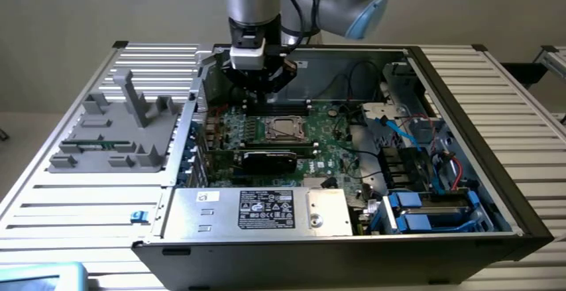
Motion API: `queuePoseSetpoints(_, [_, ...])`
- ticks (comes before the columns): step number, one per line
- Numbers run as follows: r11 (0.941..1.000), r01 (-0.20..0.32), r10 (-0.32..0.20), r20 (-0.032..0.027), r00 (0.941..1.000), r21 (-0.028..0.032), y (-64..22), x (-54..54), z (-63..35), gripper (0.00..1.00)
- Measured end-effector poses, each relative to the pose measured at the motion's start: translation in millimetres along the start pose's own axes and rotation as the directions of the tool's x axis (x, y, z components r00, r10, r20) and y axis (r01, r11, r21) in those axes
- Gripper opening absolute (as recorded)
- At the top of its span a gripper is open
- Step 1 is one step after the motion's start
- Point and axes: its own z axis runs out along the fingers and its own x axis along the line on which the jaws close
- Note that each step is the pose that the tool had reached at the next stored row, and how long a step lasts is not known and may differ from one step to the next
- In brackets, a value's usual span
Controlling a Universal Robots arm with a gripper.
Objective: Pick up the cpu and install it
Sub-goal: 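Install the second cpu locking lever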
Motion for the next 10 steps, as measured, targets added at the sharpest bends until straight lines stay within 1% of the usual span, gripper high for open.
queuePoseSetpoints(3, [1.0000,-0.001,0.001,0.0025,1.0000,0.0002,4.5,1.1,1.3,0.11])
queuePoseSetpoints(6, [1.0000,-0.005,0.005,0.0031,1.0000,0.0043,6.0,2.5,5.5,0.11])
queuePoseSetpoints(7, [1.0000,-0.007,0.007,0.0033,1.0000,0.0070,6.0,3.2,7.1,0.11])
queuePoseSetpoints(10, [0.9997,-0.014,0.013,0.0047,0.9999,0.0184,6.1,4.6,11.3,0.11])
